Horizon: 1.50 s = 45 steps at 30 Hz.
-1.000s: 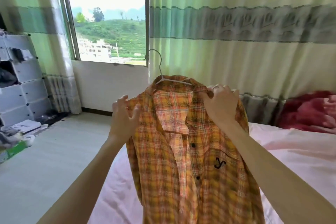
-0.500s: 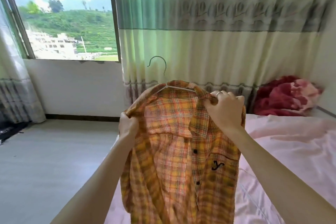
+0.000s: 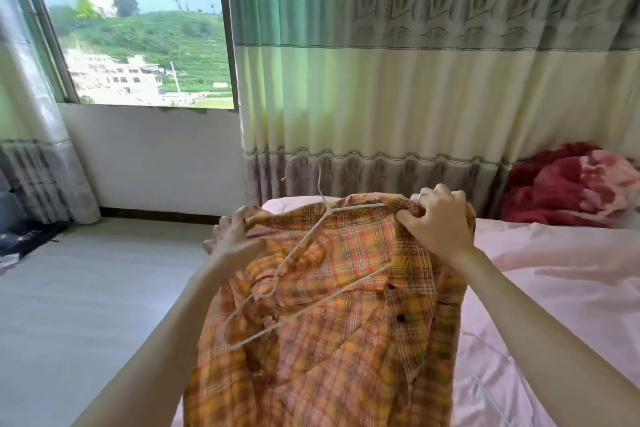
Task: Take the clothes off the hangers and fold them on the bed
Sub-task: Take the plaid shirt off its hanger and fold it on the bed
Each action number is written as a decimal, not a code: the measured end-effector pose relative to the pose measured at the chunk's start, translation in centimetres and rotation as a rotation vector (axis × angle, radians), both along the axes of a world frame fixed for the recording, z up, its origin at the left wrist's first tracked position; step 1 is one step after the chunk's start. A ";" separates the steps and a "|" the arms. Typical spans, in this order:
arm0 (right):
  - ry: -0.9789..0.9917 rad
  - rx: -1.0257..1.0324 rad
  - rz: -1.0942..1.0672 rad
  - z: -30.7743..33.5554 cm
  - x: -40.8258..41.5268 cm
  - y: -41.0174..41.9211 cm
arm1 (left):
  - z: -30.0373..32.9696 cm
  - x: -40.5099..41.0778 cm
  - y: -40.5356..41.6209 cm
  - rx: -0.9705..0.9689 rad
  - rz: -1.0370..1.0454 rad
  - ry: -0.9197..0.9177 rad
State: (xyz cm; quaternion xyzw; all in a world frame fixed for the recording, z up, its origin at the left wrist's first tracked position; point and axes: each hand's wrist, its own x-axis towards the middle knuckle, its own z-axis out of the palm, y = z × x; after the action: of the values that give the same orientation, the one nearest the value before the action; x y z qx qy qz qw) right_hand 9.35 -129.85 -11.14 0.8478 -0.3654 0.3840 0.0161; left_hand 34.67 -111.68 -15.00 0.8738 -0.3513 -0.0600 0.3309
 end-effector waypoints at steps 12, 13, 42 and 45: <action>0.102 0.396 0.161 -6.1 -0.3 -2.2 | -1.7 -6.7 -6.1 -0.326 -0.298 0.018; 0.075 0.464 0.205 -6.5 -0.6 -2.5 | -1.9 -6.7 -6.4 -0.334 -0.267 -0.013; -0.074 0.923 0.119 -16.6 -5.7 -6.1 | -6.9 -11.4 -15.0 -0.094 -0.387 -0.346; -0.130 0.963 -0.080 -21.8 -8.6 -7.8 | -10.3 -13.2 -16.4 -0.065 -0.518 -0.367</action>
State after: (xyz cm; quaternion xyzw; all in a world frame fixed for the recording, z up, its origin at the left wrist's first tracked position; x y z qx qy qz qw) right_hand 0.72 -137.60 -32.89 0.7186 -0.5340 0.2226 -0.3861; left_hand 21.43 -128.09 -25.31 0.7403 -0.6179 0.0277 0.2636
